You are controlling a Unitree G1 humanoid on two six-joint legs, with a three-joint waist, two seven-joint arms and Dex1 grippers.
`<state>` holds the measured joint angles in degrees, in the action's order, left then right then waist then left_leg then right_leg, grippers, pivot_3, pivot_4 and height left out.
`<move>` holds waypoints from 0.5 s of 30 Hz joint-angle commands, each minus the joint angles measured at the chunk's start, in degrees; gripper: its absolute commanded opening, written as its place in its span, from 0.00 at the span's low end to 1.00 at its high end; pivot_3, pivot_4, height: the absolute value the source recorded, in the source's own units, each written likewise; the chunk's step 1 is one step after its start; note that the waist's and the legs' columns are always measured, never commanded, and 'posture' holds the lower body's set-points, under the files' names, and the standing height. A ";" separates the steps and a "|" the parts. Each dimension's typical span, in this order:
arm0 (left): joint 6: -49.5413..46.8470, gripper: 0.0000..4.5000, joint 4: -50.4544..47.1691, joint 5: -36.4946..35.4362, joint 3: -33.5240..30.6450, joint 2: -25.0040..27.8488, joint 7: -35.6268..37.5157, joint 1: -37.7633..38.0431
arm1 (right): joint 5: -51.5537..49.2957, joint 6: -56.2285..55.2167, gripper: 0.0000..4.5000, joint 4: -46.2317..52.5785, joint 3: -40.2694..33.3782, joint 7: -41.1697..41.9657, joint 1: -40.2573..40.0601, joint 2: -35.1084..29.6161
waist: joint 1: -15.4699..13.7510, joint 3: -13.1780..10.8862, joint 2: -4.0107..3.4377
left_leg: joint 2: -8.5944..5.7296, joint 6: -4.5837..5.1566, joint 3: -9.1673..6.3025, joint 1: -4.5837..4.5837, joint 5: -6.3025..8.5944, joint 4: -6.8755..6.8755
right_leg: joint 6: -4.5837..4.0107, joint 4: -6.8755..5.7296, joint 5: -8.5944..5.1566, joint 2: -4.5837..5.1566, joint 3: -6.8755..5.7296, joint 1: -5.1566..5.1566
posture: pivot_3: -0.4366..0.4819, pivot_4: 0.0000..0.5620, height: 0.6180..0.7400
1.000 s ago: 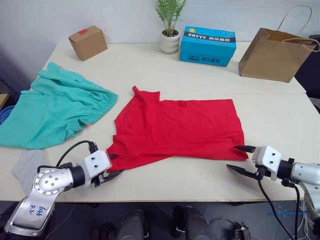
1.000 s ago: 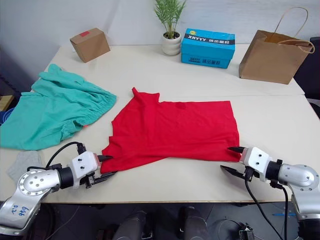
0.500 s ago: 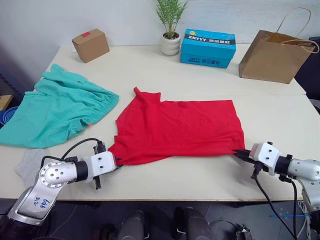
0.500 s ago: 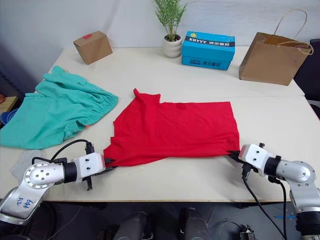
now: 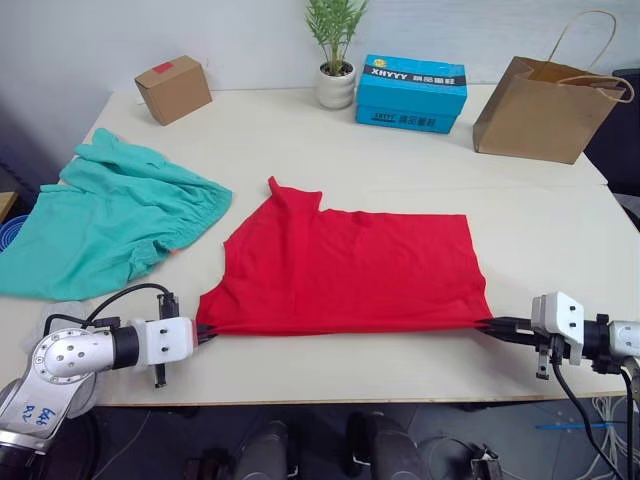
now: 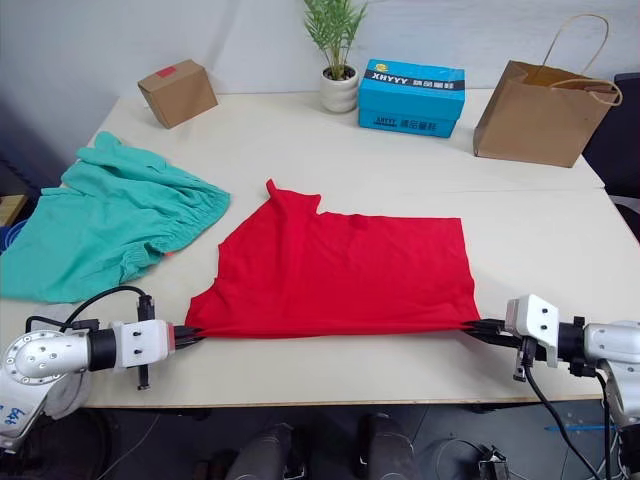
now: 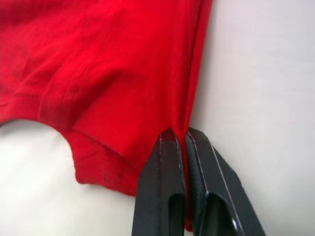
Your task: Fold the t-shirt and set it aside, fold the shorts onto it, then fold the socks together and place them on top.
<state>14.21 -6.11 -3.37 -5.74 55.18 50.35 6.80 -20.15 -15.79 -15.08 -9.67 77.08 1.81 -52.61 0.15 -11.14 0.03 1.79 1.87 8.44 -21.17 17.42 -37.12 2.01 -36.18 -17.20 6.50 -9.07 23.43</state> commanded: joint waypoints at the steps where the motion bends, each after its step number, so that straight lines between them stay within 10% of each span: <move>1: 2.58 0.00 0.67 0.47 -4.52 0.61 -1.13 1.94 | -2.05 0.33 0.00 2.21 -3.40 1.32 -4.06 -1.45 | -0.33 -0.01 0.01 | 0.00 0.00 -0.01 0.00 0.02 0.01 | 0.00 0.04 0.00 0.00 -0.01 -0.01 | 0.48 0.27 1.00; 15: -4.10 0.00 -9.01 -3.39 -7.07 -1.87 -0.19 10.97 | 2.60 -5.50 0.00 8.78 -3.54 -9.50 -14.66 2.32 | -0.28 0.01 0.17 | -0.01 0.01 -0.02 -0.04 0.09 -0.01 | 0.06 0.15 0.03 0.00 -0.01 -0.05 | 0.48 0.27 1.00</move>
<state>11.41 -13.40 -5.19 -10.60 52.76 49.21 16.70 -17.67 -22.37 -6.55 -11.58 68.66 -11.99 -50.47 -0.13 -11.13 0.20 1.78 1.88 8.42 -21.20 17.51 -37.13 2.07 -36.02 -17.17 6.50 -9.07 23.37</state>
